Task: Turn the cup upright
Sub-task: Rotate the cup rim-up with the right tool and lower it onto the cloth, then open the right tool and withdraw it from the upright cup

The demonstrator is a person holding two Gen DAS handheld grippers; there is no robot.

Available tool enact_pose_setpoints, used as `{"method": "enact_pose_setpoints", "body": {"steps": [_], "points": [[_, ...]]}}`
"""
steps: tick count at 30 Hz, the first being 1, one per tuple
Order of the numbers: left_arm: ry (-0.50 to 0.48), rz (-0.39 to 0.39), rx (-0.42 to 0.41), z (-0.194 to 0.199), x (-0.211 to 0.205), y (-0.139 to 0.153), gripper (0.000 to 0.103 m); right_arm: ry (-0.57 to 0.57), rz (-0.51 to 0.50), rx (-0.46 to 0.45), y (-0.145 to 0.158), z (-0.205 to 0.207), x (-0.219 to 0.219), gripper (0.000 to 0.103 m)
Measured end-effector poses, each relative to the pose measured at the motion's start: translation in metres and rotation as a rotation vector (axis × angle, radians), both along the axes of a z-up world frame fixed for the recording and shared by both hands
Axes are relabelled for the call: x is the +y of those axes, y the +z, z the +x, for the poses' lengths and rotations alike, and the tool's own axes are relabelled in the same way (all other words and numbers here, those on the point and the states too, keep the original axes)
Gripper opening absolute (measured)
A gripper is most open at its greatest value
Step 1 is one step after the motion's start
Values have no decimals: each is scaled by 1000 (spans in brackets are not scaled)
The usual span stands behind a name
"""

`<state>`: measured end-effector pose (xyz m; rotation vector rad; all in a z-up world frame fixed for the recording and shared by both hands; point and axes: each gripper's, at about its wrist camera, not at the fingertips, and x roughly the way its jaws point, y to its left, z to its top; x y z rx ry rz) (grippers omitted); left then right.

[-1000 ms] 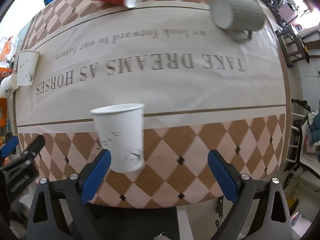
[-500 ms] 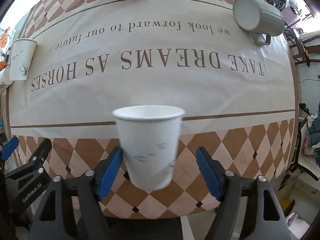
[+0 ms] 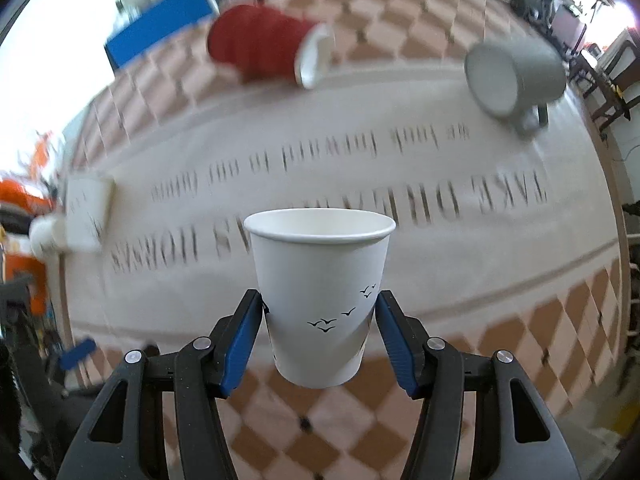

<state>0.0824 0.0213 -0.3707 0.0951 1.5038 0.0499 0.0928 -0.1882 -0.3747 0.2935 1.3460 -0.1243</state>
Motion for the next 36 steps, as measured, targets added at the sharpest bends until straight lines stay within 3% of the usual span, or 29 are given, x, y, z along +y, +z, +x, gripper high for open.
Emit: {"method": "enact_pose_setpoints", "body": {"steps": [7, 13, 21, 28, 36], "points": [[27, 26, -18, 28, 7, -4, 103, -23, -94, -319, -5, 32, -1, 60], [10, 56, -25, 34, 4, -12, 103, -42, -161, -420, -16, 30, 1, 60], [-1, 57, -23, 24, 7, -12, 103, 25, -216, -404, -15, 7, 15, 62], [-23, 39, -57, 8, -5, 11, 103, 35, -205, -363, -2, -8, 16, 87], [-65, -7, -152, -12, -18, 71, 103, -65, -257, -329, 50, -47, -7, 100]]}}
